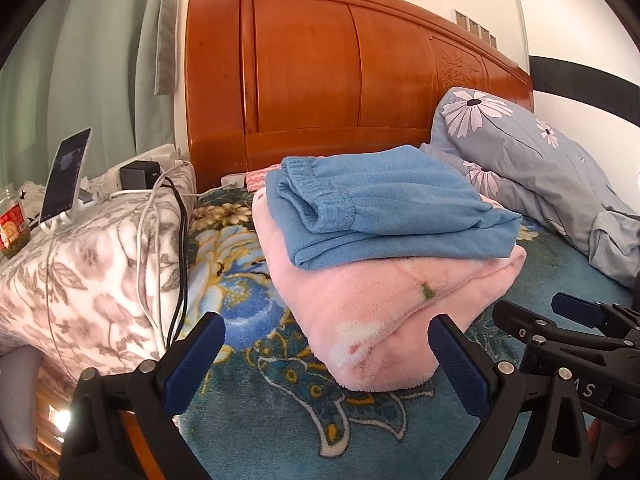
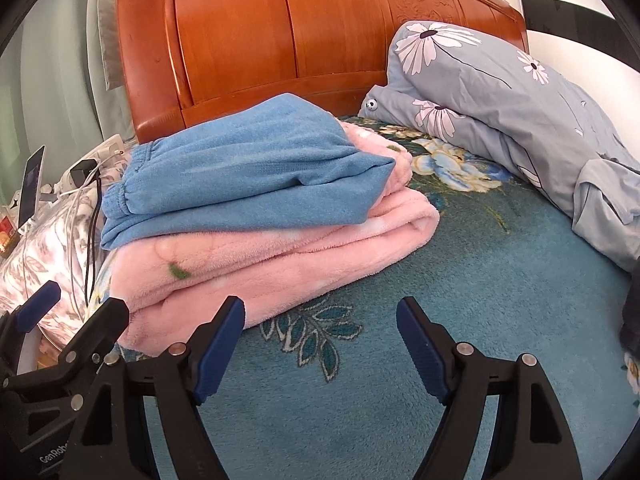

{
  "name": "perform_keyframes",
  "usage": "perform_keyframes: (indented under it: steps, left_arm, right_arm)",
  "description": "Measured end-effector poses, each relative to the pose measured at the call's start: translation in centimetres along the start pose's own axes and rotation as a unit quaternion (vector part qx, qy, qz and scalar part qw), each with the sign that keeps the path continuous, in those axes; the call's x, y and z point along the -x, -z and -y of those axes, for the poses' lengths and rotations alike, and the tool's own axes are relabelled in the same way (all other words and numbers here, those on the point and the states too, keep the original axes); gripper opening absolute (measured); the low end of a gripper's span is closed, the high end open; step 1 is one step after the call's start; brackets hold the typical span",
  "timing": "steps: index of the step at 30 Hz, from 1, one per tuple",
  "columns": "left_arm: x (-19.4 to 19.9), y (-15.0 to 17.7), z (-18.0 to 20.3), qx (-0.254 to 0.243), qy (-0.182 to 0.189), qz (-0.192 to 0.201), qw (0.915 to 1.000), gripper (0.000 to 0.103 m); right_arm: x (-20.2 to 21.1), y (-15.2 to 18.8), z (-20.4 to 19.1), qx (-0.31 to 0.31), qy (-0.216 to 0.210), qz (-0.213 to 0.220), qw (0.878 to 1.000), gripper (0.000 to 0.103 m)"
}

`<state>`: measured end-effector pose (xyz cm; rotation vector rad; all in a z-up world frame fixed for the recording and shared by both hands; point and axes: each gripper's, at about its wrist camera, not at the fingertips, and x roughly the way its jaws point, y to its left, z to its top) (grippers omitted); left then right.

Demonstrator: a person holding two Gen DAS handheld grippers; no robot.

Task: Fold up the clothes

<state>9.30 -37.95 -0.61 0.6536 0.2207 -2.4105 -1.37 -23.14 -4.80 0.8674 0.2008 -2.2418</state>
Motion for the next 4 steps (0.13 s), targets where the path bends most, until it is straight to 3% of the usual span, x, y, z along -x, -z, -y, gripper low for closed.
perform_keyframes:
  steps: [4]
  left_arm:
    - [-0.21,0.36,-0.18,0.008,0.006,-0.008,0.9999,0.103]
  right_arm:
    - [0.01,-0.01,-0.26,0.007,0.004,0.001,1.000,0.079]
